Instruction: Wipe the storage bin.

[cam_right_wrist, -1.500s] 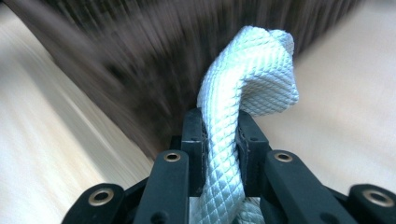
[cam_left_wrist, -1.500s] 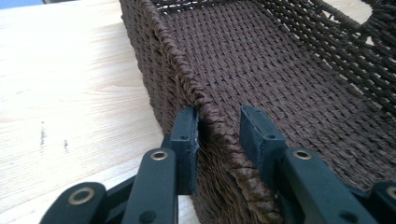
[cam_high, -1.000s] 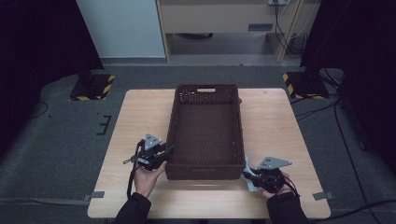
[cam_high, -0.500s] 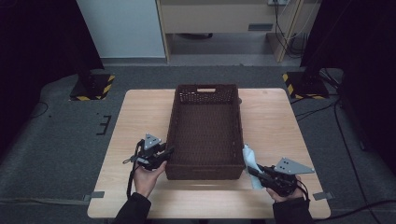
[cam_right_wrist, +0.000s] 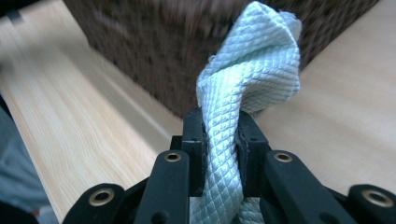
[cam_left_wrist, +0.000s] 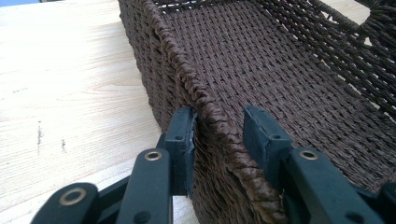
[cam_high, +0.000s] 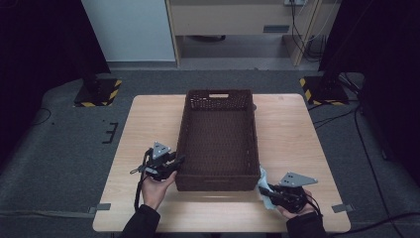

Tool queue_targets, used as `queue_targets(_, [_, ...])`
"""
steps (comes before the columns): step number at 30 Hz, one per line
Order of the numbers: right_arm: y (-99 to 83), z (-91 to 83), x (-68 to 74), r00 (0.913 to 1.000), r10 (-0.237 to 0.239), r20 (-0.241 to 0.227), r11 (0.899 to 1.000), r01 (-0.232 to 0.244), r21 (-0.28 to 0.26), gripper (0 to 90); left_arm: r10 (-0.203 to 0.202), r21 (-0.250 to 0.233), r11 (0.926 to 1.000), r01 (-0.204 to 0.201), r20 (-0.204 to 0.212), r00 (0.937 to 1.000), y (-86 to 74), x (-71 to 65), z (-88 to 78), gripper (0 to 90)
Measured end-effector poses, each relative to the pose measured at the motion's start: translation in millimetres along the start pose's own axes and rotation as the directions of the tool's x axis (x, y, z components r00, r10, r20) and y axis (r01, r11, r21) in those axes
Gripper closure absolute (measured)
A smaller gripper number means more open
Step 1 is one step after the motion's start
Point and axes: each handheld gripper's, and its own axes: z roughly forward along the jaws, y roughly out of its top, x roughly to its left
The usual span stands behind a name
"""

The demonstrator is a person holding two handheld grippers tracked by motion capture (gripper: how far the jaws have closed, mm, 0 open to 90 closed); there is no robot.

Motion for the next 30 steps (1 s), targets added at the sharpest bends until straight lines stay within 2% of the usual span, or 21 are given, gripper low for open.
queue_targets(5, [-1.7,10.2,-0.7,0.9998,0.011,0.015,0.998,-0.012,0.057,77.5,-0.007,-0.003,1.0000,0.007,0.007,1.0000,-0.3,0.8,0.3,62.2])
queue_targets(8, [-3.8,20.7,-1.8,0.9993,0.013,0.034,0.992,-0.017,0.129,77.4,-0.008,0.000,1.0000,0.008,0.012,0.9999,-0.2,1.4,0.4,62.0])
queue_targets(11, [-4.6,27.0,-3.9,0.9991,0.016,0.040,0.986,-0.023,0.166,77.4,-0.008,0.001,1.0000,0.008,0.013,0.9999,-0.1,1.4,0.4,62.1])
queue_targets(15, [-4.0,26.8,-6.0,0.9980,0.020,0.061,0.985,-0.030,0.167,77.4,-0.005,-0.002,1.0000,0.005,0.010,0.9999,-0.3,1.1,0.4,61.9])
queue_targets(18, [-0.6,19.0,-12.0,0.9933,0.041,0.108,0.992,-0.054,0.118,77.5,-0.004,-0.002,1.0000,0.004,0.006,1.0000,-0.3,0.8,0.3,61.7])
queue_targets(20, [1.9,10.0,-19.9,0.9870,0.071,0.144,0.995,-0.081,0.060,77.5,-0.002,-0.001,1.0000,0.002,0.005,1.0000,-0.3,0.7,0.2,61.8])
queue_targets(24, [1.8,-7.1,-38.5,0.9663,0.127,0.224,0.992,-0.123,-0.030,77.3,0.002,-0.005,1.0000,-0.002,0.005,1.0000,-0.8,0.5,0.2,62.1])
queue_targets(26, [-0.6,-13.4,-47.9,0.9506,0.152,0.271,0.988,-0.147,-0.037,77.3,0.005,-0.005,1.0000,-0.005,0.006,1.0000,-0.8,0.4,0.2,62.5])
queue_targets(30, [-6.4,-23.0,-65.3,0.9286,0.163,0.334,0.986,-0.165,-0.022,77.2,0.010,-0.005,0.9999,-0.010,0.004,0.9999,-0.8,0.1,0.1,62.7])
